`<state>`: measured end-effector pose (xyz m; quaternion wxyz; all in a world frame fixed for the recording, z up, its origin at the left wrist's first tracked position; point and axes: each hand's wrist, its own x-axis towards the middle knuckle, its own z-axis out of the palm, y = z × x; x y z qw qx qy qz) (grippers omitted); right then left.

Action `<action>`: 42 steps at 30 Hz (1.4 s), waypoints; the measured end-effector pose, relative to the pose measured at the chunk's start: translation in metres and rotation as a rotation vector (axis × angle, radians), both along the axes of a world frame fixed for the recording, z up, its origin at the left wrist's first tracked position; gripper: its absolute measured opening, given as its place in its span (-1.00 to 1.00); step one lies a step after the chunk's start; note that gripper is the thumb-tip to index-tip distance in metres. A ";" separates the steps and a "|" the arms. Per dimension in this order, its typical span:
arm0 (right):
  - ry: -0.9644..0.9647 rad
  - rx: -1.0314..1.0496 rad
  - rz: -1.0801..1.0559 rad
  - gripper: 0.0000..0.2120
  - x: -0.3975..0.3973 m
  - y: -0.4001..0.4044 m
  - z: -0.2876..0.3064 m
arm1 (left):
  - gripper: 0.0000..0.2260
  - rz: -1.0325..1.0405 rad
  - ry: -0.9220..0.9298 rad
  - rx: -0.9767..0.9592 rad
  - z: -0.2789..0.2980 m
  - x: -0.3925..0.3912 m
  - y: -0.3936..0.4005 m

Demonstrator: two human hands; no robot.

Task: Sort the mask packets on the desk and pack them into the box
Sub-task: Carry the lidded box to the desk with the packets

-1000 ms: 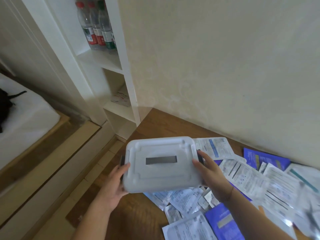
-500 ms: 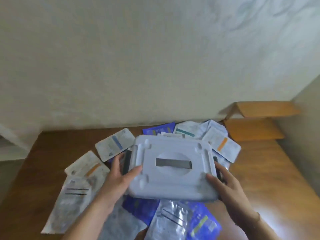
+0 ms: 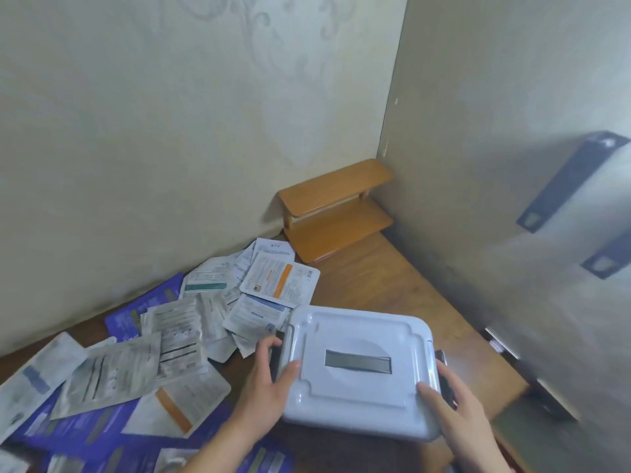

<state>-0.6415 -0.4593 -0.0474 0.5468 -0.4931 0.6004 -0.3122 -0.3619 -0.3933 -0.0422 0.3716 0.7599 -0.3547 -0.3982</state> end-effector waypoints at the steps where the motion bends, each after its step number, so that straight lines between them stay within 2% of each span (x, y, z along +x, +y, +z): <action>1: 0.075 -0.033 0.020 -0.60 0.000 -0.002 -0.004 | -0.77 0.024 -0.025 -0.013 0.000 0.001 0.003; 4: 0.308 -0.080 0.079 -0.55 -0.010 -0.019 -0.006 | -0.75 0.106 -0.124 -0.009 0.011 -0.008 -0.012; 7: 0.578 -0.321 0.065 -0.41 -0.010 -0.011 0.009 | -0.78 0.146 -0.029 -0.002 0.034 -0.008 -0.003; 9: 0.609 -0.505 0.053 -0.33 -0.015 -0.018 0.034 | -0.76 0.234 0.032 -0.083 0.050 -0.009 -0.003; 10: 0.588 -0.591 0.058 -0.35 -0.016 -0.024 0.049 | -0.77 0.296 0.058 -0.141 0.062 -0.009 -0.005; 11: 0.530 -0.627 0.067 -0.48 -0.012 -0.031 0.071 | -0.79 0.343 0.110 -0.176 0.076 -0.009 -0.008; 12: 0.408 -0.610 0.050 -0.67 -0.006 -0.037 0.092 | -0.73 0.342 0.189 -0.219 0.093 -0.007 -0.013; 13: 0.223 -0.568 -0.004 -0.78 0.000 -0.046 0.106 | -0.54 0.307 0.292 -0.260 0.104 -0.002 -0.020; 14: 0.014 -0.522 -0.079 -0.78 0.004 -0.055 0.116 | -0.38 0.251 0.437 -0.302 0.112 0.002 -0.028; 15: -0.168 -0.467 -0.112 -0.80 0.006 -0.066 0.122 | -0.33 0.208 0.571 -0.351 0.119 0.006 -0.040; 16: -0.312 -0.388 -0.126 -0.72 0.009 -0.079 0.124 | -0.37 0.161 0.668 -0.381 0.124 0.009 -0.054; 18: -0.462 -0.177 -0.099 -0.65 0.016 -0.109 0.114 | -0.50 0.129 0.717 -0.330 0.125 0.013 -0.087; 20: -0.370 -0.056 -0.088 -0.81 0.027 -0.137 0.091 | -0.48 0.083 0.710 -0.217 0.110 0.019 -0.124; 21: -0.292 -0.049 -0.086 -0.92 0.032 -0.150 0.077 | -0.51 0.058 0.676 -0.162 0.101 0.021 -0.143; 22: -0.218 -0.054 -0.093 -0.93 0.038 -0.162 0.062 | -0.58 0.034 0.605 -0.107 0.091 0.022 -0.162; 24: -0.086 -0.062 -0.085 -0.83 0.045 -0.182 0.034 | -0.72 -0.026 0.381 0.029 0.065 0.027 -0.195; 26: 0.039 -0.071 -0.060 -0.79 0.044 -0.197 0.015 | -0.75 -0.108 0.260 0.173 0.042 0.030 -0.219; 30: 0.144 0.020 -0.049 -0.75 0.021 -0.211 -0.021 | -0.78 -0.154 0.350 0.377 0.016 0.023 -0.237; 34: 0.241 0.076 -0.051 -0.76 0.003 -0.213 -0.047 | -0.65 -0.161 0.440 0.444 -0.006 0.016 -0.246; 37: 0.223 0.113 -0.084 -0.80 0.005 -0.209 -0.054 | -0.61 -0.219 0.398 0.462 -0.011 0.014 -0.249; 39: 0.218 0.123 -0.103 -0.81 0.009 -0.203 -0.054 | -0.62 -0.291 0.273 0.433 -0.004 0.013 -0.245; 42: 0.269 0.118 -0.022 -0.77 0.008 -0.189 -0.053 | -0.70 -0.380 -0.030 0.319 0.010 0.020 -0.224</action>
